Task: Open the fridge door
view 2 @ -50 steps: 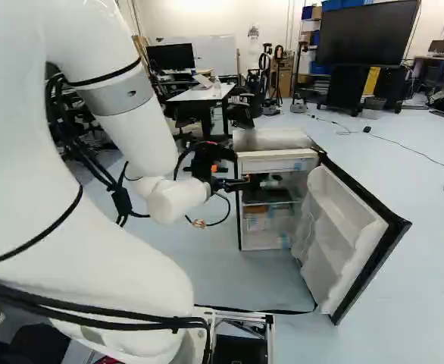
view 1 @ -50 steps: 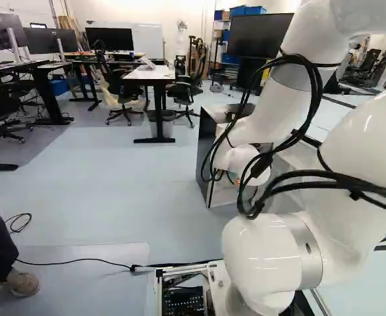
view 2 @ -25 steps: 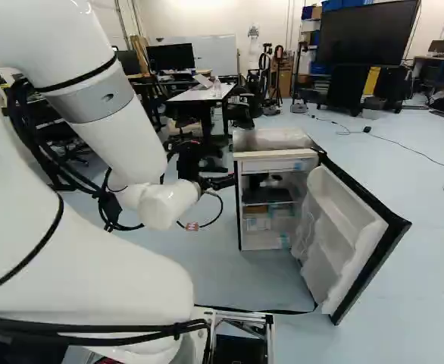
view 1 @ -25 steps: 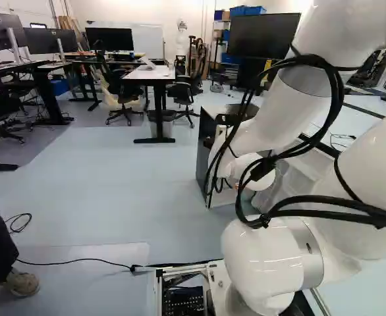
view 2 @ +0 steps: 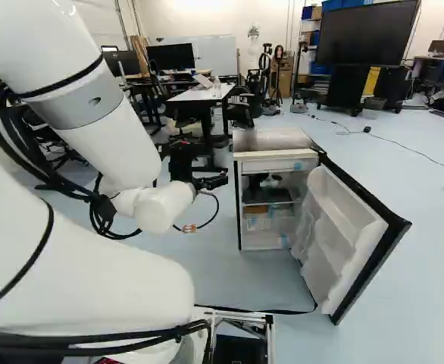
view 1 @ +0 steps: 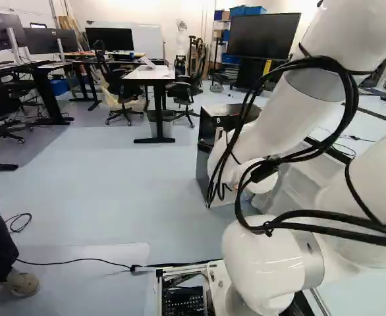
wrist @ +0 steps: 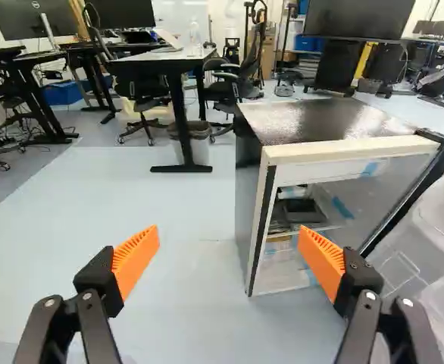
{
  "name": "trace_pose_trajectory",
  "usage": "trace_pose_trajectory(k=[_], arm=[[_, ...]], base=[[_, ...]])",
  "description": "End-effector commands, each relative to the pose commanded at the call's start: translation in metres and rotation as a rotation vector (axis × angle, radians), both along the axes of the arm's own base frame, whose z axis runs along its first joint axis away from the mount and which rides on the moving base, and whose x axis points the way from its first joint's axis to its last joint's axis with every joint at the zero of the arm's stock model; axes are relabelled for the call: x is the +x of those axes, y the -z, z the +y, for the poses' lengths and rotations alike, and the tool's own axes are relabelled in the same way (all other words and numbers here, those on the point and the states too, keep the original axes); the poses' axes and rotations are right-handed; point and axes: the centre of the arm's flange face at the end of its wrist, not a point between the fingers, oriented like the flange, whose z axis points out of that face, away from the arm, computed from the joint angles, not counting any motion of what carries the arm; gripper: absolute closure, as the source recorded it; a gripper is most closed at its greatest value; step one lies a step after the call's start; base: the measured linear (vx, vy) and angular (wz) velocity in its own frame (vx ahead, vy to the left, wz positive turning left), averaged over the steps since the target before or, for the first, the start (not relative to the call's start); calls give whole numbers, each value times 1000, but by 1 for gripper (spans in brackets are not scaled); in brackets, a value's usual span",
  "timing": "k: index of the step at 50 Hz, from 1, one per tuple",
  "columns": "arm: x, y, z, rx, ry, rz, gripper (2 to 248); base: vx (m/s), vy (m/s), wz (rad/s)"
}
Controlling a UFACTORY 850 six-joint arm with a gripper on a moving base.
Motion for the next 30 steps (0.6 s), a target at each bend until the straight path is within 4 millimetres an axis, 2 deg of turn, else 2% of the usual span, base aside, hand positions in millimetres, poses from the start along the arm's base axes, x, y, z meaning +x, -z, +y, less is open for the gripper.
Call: trace_pose_trajectory(k=[30], arm=[[-1, 0, 1, -3, -11, 1, 3]], base=[[0, 0, 0]])
